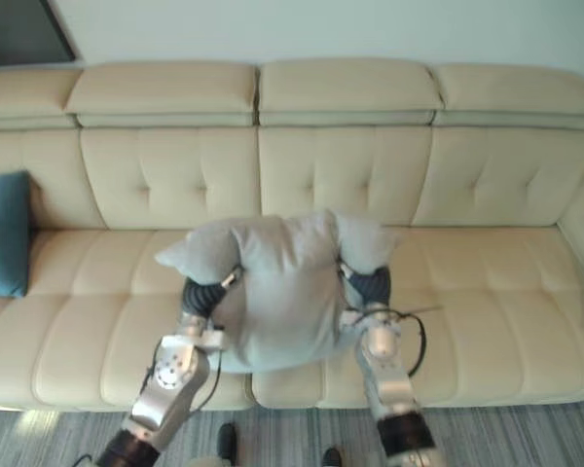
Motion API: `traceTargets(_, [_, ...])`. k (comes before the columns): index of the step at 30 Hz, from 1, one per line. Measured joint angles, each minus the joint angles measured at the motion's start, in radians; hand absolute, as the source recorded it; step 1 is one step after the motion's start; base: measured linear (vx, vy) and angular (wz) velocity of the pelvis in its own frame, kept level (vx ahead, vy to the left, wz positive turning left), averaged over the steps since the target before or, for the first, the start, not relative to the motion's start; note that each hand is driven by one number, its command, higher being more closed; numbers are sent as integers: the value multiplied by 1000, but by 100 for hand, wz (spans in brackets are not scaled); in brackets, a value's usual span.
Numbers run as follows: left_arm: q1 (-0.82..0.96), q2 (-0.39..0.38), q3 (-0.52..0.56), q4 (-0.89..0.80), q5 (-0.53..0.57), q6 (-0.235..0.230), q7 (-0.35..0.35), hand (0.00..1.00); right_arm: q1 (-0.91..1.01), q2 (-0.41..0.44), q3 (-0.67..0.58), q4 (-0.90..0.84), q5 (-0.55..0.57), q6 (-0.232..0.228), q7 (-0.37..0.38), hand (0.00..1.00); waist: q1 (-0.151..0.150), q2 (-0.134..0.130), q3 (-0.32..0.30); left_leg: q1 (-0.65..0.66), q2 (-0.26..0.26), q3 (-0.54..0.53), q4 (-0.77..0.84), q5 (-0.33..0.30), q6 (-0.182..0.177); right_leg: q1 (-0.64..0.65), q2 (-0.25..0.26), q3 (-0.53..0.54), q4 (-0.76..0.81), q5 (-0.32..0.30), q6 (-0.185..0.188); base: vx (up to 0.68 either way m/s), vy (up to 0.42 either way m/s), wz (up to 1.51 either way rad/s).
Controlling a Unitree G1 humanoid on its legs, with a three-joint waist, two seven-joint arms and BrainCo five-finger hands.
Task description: Pick up cushions and gather them together orderly.
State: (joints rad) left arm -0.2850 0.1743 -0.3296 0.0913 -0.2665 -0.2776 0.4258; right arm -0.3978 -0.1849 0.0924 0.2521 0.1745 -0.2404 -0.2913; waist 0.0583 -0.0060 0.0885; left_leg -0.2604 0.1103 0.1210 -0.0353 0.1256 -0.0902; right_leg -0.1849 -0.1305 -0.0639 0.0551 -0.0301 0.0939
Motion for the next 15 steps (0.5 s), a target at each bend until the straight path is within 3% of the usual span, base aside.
traceTargets(2, [-143, 2, 45, 40, 0, 0, 49, 100, -132, -20, 1, 18, 0, 5, -23, 100, 10, 7, 38, -68, 7, -6, 0, 22, 0, -84, 5, -1, 39, 2, 0, -123, -5, 1])
traceTargets(6, [-288, 1, 86, 85, 1, -2, 106, 100, -272, -27, -1, 49, -5, 6, -61, 100, 21, 7, 54, -138, 8, 2, 0, 40, 1, -190, 3, 16, 102, -7, 10, -57, 8, -7])
traceTargets(8, [-444, 0, 118, 198, -1, -24, 143, 100, -400, -38, -8, 97, -19, 7, -99, 100, 25, 14, 71, -194, 4, 3, 0, 57, 0, -273, -2, 22, 153, -17, 11, -61, 14, -3])
traceTargets(15, [-823, 46, 206, 456, -32, -40, 187, 100, -732, -59, -15, 247, -29, 8, -169, 100, 15, 37, 167, -313, 1, 18, -59, 132, 0, -463, -3, 47, 222, -9, 12, -57, 6, -8])
